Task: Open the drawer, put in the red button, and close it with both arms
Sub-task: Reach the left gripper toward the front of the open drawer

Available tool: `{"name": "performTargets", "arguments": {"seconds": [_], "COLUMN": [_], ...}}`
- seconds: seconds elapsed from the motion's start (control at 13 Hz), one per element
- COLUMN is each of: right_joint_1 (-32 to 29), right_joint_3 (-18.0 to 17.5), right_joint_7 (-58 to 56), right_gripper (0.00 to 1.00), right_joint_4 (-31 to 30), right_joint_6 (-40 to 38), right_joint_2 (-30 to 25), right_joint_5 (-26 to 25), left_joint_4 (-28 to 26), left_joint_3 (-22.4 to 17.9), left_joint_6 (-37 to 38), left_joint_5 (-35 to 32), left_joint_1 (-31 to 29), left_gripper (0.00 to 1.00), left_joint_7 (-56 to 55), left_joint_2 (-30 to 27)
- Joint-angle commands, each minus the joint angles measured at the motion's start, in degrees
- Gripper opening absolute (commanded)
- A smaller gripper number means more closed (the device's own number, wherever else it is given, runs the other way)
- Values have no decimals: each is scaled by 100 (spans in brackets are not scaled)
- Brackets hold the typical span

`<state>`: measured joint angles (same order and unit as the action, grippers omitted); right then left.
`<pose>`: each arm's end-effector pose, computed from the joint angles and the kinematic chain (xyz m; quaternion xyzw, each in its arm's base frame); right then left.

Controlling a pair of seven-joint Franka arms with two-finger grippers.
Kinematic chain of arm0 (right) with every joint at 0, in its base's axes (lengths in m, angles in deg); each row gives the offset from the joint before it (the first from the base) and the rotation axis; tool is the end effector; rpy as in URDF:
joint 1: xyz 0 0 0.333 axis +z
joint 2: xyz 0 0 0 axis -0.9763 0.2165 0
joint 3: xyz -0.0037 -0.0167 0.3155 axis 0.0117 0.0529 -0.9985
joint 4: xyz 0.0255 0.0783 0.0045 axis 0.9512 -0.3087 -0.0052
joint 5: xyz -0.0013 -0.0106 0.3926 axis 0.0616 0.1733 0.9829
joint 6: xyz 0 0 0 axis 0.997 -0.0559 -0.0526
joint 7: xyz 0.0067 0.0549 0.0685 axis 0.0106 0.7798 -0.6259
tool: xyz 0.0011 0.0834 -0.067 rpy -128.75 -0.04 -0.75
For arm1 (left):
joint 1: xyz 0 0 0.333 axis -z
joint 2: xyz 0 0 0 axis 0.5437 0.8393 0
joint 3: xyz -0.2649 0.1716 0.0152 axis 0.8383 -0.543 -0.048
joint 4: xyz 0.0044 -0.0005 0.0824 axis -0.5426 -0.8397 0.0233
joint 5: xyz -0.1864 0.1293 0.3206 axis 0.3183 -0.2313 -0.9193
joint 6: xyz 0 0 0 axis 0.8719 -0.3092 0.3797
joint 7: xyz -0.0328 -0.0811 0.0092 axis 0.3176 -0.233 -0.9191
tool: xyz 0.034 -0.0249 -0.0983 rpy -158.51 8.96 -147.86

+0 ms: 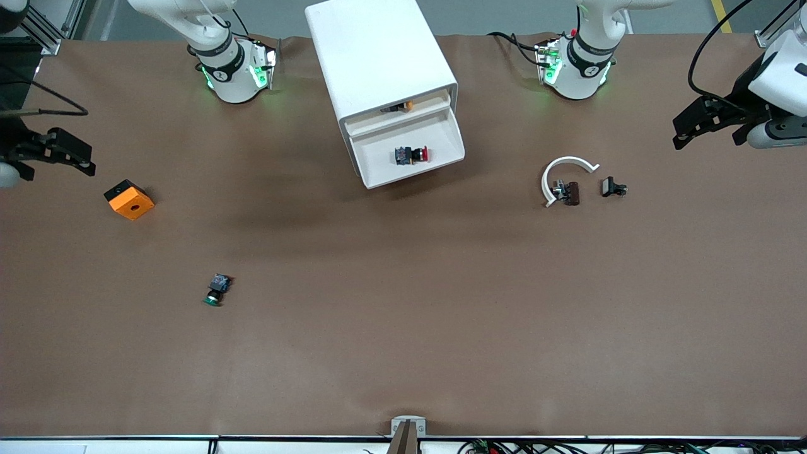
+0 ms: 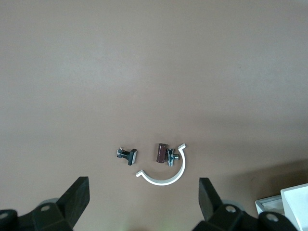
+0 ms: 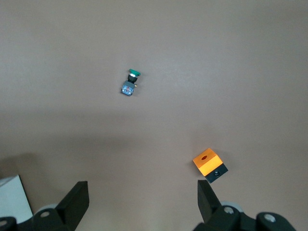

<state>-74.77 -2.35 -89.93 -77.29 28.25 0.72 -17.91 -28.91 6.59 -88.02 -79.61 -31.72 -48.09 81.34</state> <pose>0.5409 -0.0101 0.6388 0.9992 0.0297 0.0079 0.0244 0.5156 -0.0585 0.6519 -0.9995 -0.0258 -0.0109 0.0158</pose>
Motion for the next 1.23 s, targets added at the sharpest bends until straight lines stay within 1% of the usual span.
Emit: {"name": "performTargets", "arguments": {"seconds": [0.0,0.15,0.38,0.54,1.0,1.15], "right_joint_1": [-114,-219,-228,-246,-255,-263], "right_joint_3": [-33,-33,-41,-33,-41,-41], "right_joint_7": [226,174,191,200,200,182], "right_gripper": [100,100,100,100,100,100], "right_joint_4": [-641,-370,132,151,151,151], "right_joint_6": [251,75,-355,-444,-435,-444], "right_joint_2": [-561,-535,-315,-315,-315,-315], "right_joint_5": [105,105,140,386,360,360], "left_joint_4": [30,38,91,170,170,144], "left_joint_3": [73,73,73,64,46,99], "left_joint_6": [76,76,76,76,94,68], "left_joint_5": [-44,-53,-61,-61,-44,26], "left_joint_1": [-77,-77,-77,-77,-78,-8], "left_gripper": [100,100,100,100,100,100], "left_joint_7": [3,3,-24,-67,-129,-147], "left_joint_2": [2,11,37,46,46,185]}}
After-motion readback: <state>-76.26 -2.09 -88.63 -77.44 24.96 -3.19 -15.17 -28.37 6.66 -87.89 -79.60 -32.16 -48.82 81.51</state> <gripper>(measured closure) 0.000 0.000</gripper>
